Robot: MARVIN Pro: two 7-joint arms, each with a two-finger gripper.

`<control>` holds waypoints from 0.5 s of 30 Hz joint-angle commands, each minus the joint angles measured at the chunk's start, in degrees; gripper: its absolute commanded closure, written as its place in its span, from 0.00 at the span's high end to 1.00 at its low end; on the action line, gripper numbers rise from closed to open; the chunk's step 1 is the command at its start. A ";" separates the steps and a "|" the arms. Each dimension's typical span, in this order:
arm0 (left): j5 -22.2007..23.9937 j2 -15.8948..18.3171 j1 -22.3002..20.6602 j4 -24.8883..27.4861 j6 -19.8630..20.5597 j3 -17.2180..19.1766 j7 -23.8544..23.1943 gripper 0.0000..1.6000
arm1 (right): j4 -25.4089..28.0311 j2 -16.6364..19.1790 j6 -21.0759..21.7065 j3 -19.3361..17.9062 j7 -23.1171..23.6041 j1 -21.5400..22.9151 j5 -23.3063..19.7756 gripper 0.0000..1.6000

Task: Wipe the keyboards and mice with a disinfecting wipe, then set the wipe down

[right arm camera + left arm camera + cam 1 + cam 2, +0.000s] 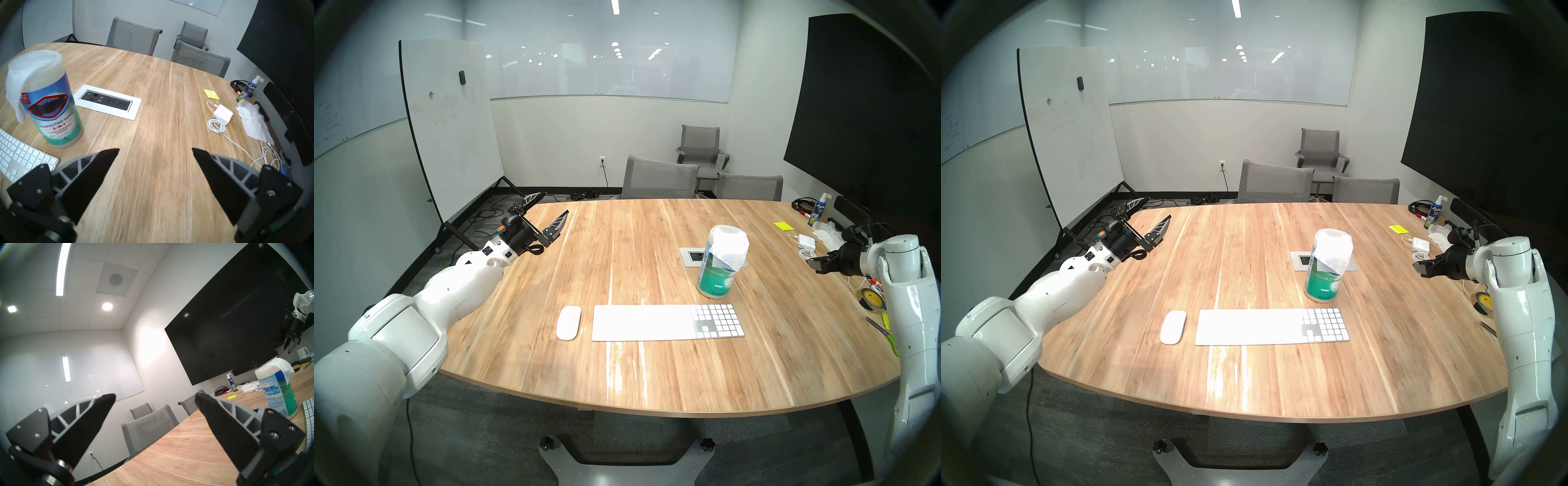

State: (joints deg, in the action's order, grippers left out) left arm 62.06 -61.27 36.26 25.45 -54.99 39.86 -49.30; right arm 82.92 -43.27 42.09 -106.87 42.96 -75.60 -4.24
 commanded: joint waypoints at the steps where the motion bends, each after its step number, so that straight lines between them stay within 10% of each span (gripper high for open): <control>1: 0.08 0.02 -1.11 0.35 0.03 0.28 0.04 1.00 | -0.35 0.98 -2.12 0.20 0.72 1.48 -0.14 1.00; 15: 0.06 0.02 -1.11 0.35 0.03 0.30 0.05 1.00 | -3.22 -1.06 -9.15 0.06 -0.02 3.17 -0.67 1.00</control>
State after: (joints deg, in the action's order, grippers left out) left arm 62.02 -61.28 36.28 25.45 -54.99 39.87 -49.30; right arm 79.77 -43.78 36.19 -106.44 43.53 -74.46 -4.50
